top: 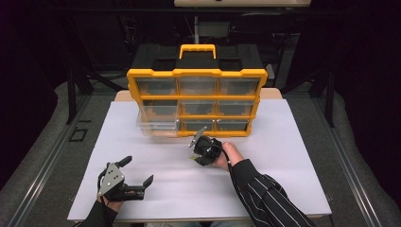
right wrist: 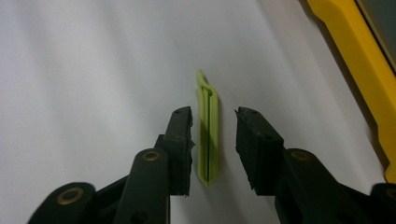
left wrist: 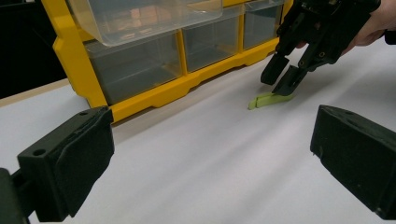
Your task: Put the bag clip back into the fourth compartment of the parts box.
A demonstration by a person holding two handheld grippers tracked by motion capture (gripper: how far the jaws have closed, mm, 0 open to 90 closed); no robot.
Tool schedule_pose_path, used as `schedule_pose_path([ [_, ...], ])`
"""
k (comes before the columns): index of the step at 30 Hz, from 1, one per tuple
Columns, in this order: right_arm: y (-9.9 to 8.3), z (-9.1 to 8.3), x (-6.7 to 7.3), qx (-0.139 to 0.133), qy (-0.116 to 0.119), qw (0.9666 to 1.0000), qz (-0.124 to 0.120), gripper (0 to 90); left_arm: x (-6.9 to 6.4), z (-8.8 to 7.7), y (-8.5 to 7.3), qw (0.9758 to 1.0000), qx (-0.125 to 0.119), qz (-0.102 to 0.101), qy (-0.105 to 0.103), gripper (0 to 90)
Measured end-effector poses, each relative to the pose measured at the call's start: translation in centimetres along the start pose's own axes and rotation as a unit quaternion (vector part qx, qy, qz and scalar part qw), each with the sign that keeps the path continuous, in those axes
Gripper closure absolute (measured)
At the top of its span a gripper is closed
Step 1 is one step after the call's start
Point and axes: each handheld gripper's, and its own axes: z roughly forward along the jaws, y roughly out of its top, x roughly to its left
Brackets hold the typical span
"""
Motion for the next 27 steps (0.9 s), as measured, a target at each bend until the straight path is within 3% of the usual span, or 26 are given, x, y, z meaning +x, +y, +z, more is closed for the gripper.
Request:
schedule_pose_path([
  [23, 0.0, 1.3, -0.3, 0.022, 0.009, 0.9996, 0.017, 79.3, 0.0, 0.0, 0.0, 1.0, 0.002, 0.005, 0.0, 0.0],
  [27, 0.0, 1.3, -0.3, 0.012, 0.011, 0.9996, 0.023, 79.7, 0.0, 0.0, 0.0, 1.0, 0.002, 0.004, 0.0, 0.0],
])
